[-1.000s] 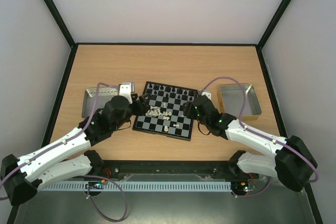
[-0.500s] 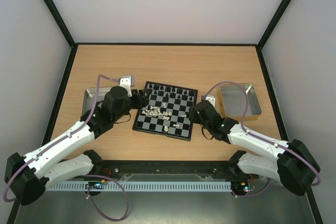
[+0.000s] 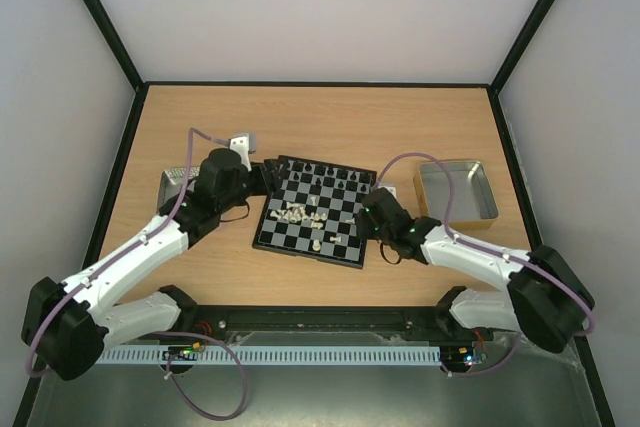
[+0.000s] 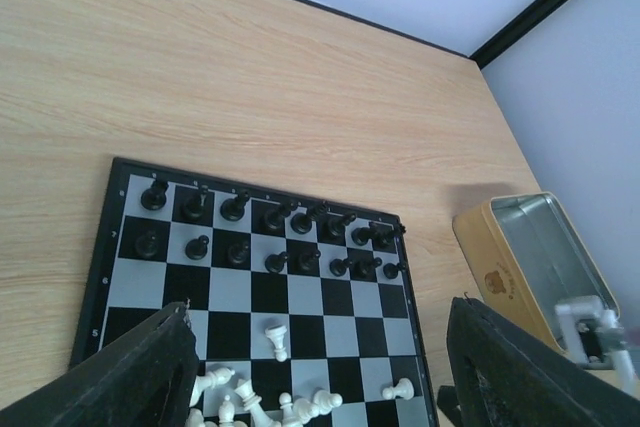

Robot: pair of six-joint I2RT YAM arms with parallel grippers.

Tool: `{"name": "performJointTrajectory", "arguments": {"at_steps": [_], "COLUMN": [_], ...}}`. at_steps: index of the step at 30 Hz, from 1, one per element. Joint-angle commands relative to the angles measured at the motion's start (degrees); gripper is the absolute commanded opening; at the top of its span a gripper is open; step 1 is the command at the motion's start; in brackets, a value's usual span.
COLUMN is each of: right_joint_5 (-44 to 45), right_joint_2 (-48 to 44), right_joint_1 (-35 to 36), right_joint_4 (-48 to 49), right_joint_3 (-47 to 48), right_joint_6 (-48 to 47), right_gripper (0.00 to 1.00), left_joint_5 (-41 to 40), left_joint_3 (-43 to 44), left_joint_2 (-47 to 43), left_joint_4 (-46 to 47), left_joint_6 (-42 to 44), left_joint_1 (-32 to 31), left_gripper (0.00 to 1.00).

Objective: Set up the chess pieces on the board
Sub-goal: Pick up the chess piece from the chessboard.

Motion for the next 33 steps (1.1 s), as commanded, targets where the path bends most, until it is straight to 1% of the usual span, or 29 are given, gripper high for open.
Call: {"name": "performJointTrajectory", "arguments": {"at_steps": [1,3,6,9,13,17,21,23,25,33], "right_joint_5": [-2.46,-2.47,-2.61,-2.59,-1.50,-1.45,-0.84,-1.24,-1.42,-3.02], "right_joint_2": [4.44,6.32,7.22,7.82,10.07,13.63,14.28,14.59,15.11,16.41], "right_joint_1": [-0.13,-0.14,-0.14,-0.13,-0.13,-0.07,-0.05,-0.05,-0.05,-0.09], "right_joint_4": [-1.48,-2.25,-2.08,-2.59,-2.97,-3.56,-4.31,-4.38,-4.75,-3.50], "right_joint_3": [2.02,3.82,4.83,6.26,8.34,10.23,9.97,9.64,9.56,8.73], "right_joint_6": [-2.40,-3.76,-3.21,-2.92,0.25,2.94,5.08,5.27,5.32,6.49], "right_gripper": [0.40,0.37,0.37,0.37,0.35,0.29,0.26,0.24,0.21,0.14], "left_joint_5": [1.23,1.03,1.87,3.04,3.91,3.53,4.54,5.30,5.97,7.35], "left_joint_3": [-1.60,-1.75,-2.60,-2.56,-3.46,-4.62,-5.44,-5.88,-6.13,-7.00], "left_joint_2": [0.91,0.98,0.80,0.67,-0.53,-1.75,-2.09,-2.06,-1.90,-1.49], "left_joint_4": [3.93,4.52,6.22,6.03,6.12,6.22,6.66,7.10,7.60,9.00], "left_joint_6": [-1.73,-1.87,-1.66,-0.67,0.53,1.25,1.39,1.48,1.50,1.02], "left_joint_1": [0.25,0.30,0.26,0.27,0.30,0.25,0.26,0.28,0.26,0.33], "left_gripper": [0.70,0.70,0.70,0.70,0.70,0.70,0.70,0.70,0.70,0.70]}}
